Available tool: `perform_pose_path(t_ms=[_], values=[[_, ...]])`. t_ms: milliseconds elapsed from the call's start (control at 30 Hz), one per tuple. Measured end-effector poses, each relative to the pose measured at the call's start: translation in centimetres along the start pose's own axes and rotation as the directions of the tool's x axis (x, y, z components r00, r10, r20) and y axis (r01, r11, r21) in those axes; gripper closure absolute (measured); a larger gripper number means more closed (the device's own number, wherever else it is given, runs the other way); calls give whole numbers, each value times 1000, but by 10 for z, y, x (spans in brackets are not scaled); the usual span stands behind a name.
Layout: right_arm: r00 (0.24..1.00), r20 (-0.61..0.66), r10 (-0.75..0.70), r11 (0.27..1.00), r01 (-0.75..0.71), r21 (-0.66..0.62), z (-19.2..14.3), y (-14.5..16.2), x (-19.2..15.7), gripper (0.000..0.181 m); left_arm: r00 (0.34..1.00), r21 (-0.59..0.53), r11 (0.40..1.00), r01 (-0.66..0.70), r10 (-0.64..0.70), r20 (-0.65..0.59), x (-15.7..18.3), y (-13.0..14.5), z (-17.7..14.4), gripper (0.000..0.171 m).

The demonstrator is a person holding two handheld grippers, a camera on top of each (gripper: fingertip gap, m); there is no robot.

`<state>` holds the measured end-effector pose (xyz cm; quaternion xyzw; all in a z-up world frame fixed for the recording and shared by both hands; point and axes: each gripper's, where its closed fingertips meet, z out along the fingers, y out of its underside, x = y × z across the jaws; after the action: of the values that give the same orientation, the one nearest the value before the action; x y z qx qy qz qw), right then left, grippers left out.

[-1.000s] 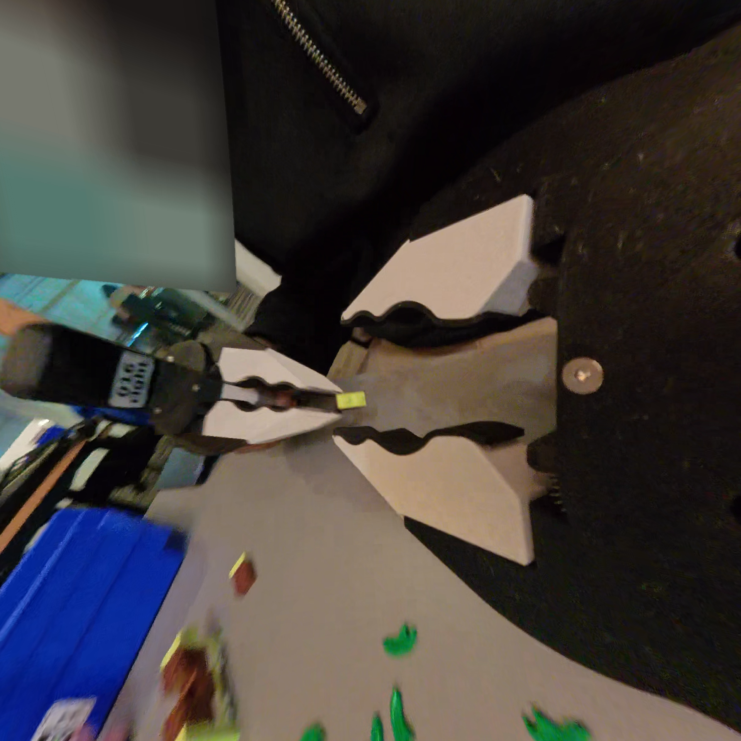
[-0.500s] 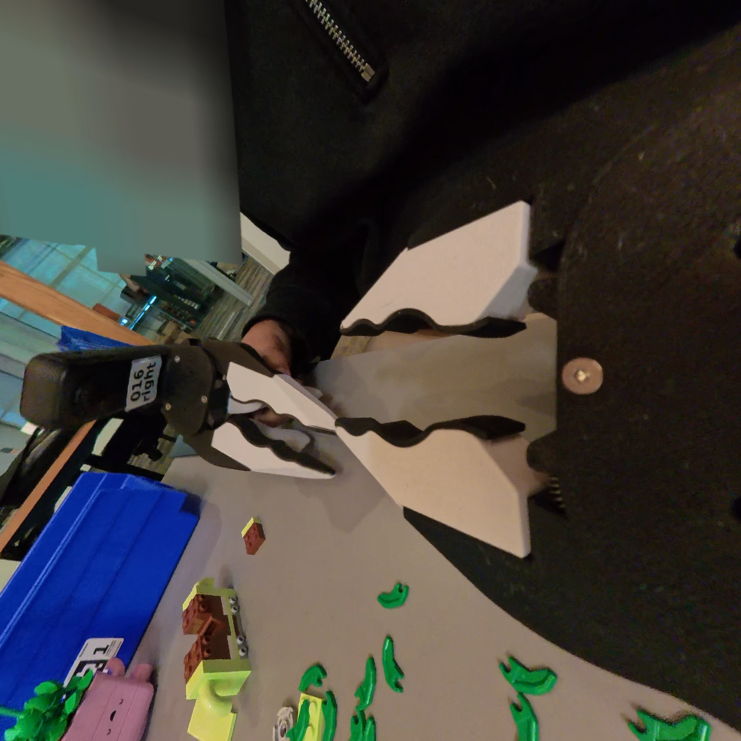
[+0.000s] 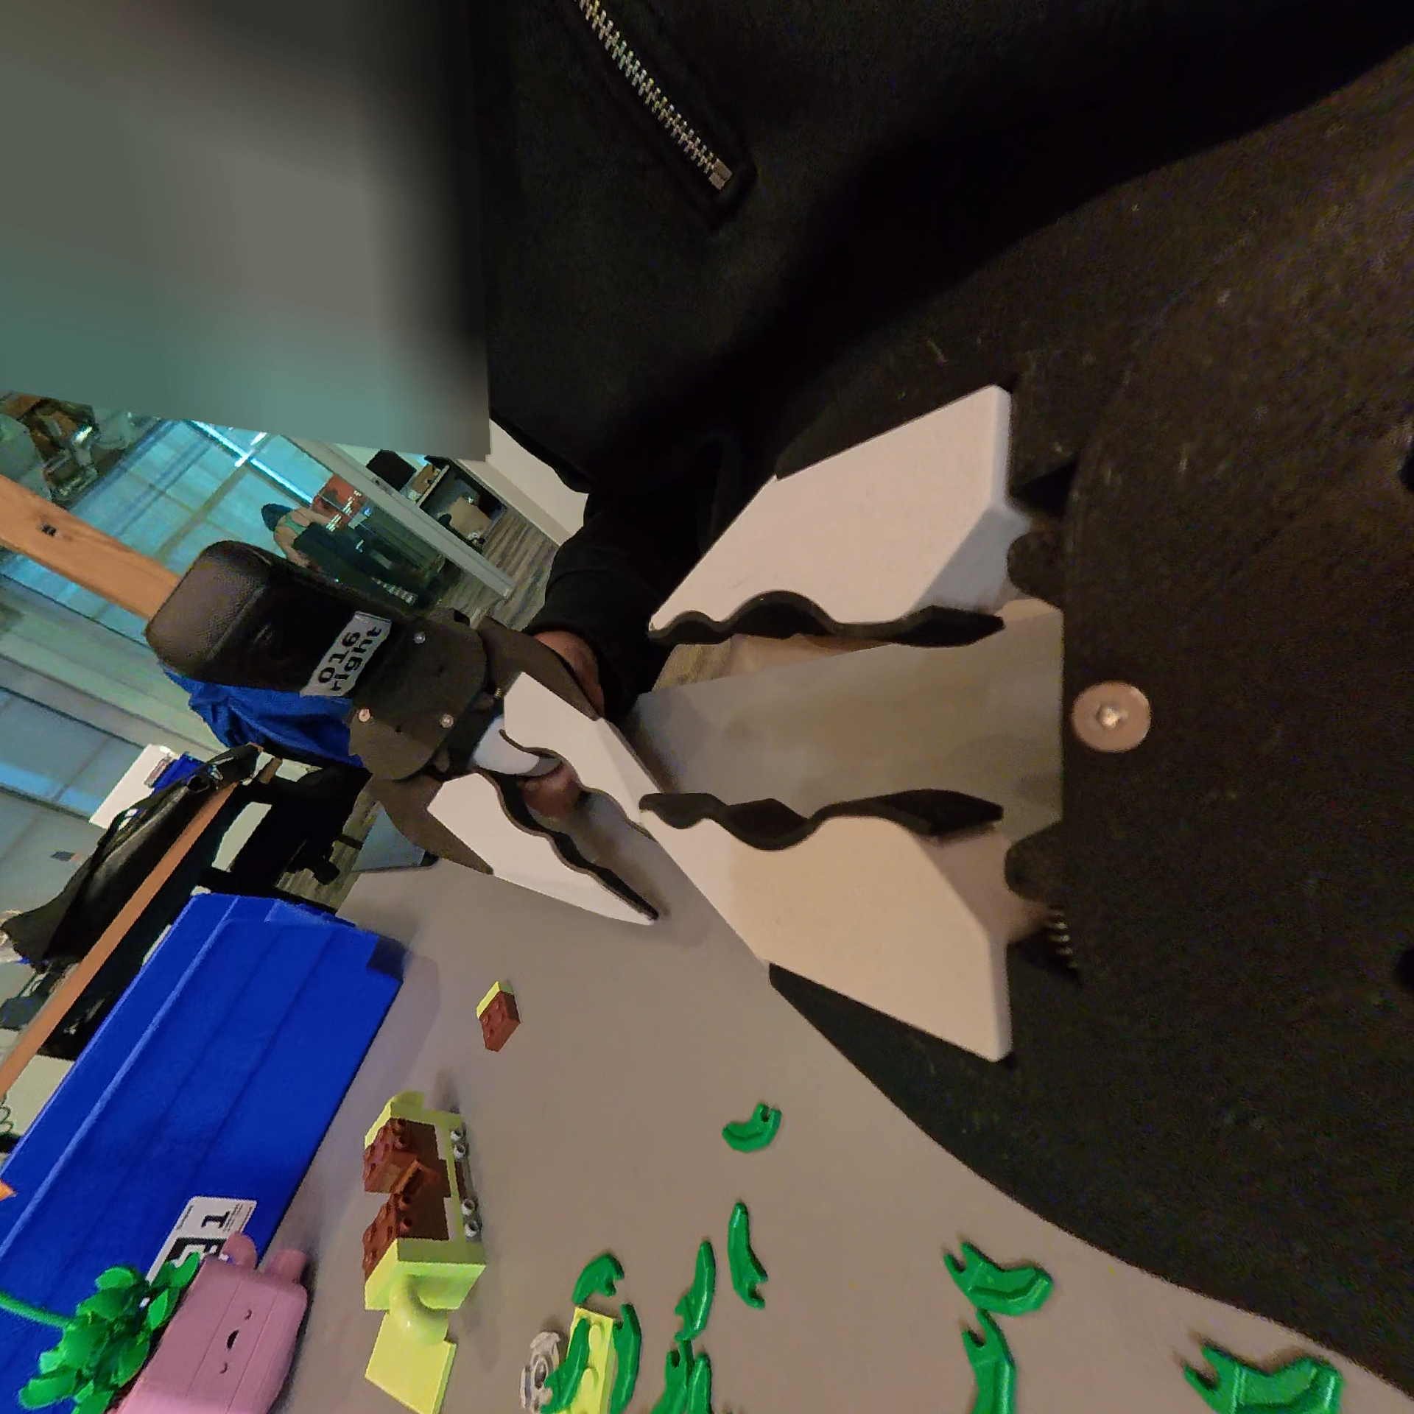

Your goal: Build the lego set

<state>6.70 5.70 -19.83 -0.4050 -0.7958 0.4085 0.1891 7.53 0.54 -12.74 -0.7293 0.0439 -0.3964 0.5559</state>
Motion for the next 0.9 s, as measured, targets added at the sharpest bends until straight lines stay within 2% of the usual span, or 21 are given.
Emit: perform_pose_path(t_ms=[133,400,500,767,900], values=[[997,-49,60,998,-60,-5,0,1,12,163,1000,-11,1000,-11,11,1,1,1,1,136],[986,-18,167,978,-164,128,-14,-13,23,165,1000,-2,1000,-18,18,-10,2,0,1,137],[986,-21,163,979,-160,128,-14,-13,23,166,998,-10,998,-56,56,6,3,1,3,139],[990,-34,136,987,-132,89,-9,-10,22,167,998,-21,998,-58,58,-5,5,3,5,140],[990,-31,140,986,-137,97,-9,-11,22,167,994,-8,995,-104,104,-18,9,-1,-2,148]])
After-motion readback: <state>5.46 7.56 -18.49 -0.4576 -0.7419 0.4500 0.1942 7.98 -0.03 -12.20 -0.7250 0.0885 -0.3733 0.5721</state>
